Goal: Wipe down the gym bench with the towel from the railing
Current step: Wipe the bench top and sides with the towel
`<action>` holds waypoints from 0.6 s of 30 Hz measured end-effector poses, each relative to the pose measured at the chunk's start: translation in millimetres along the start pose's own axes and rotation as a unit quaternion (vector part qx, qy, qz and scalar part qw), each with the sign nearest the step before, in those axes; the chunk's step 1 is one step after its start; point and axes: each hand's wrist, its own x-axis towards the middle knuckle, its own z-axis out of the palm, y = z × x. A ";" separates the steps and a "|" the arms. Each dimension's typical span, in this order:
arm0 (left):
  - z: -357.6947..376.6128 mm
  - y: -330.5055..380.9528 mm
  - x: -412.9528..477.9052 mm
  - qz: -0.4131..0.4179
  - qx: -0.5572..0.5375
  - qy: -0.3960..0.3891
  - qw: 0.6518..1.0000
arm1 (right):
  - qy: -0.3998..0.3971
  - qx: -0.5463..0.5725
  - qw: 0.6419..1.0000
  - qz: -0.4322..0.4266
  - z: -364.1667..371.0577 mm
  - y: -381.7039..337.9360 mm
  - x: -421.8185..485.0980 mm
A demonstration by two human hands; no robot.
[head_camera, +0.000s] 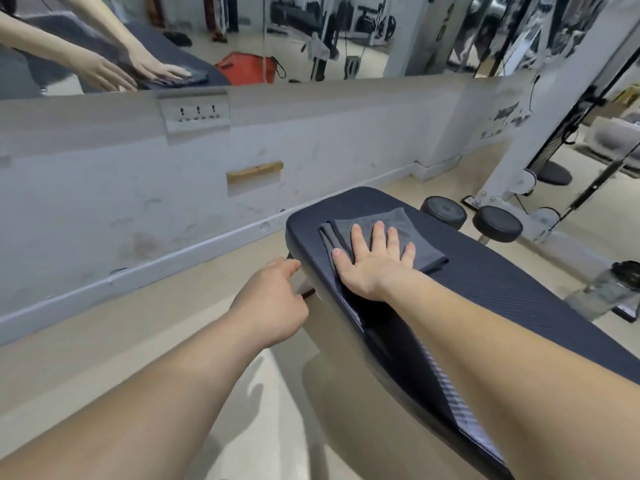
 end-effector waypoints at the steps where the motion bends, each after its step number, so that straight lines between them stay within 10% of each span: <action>1: -0.6 -1.0 1.2 -0.005 -0.010 0.003 1.000 | 0.005 -0.002 1.000 -0.015 2.1 -4.9 -2.9; 6: -6.0 -1.7 6.3 -0.012 -0.041 0.011 0.999 | 0.037 -0.045 0.988 -0.143 27.1 -12.4 -53.4; 18: -5.0 4.4 15.8 -0.040 -0.046 0.040 0.997 | 0.015 -0.003 0.995 -0.096 -12.7 -72.8 64.2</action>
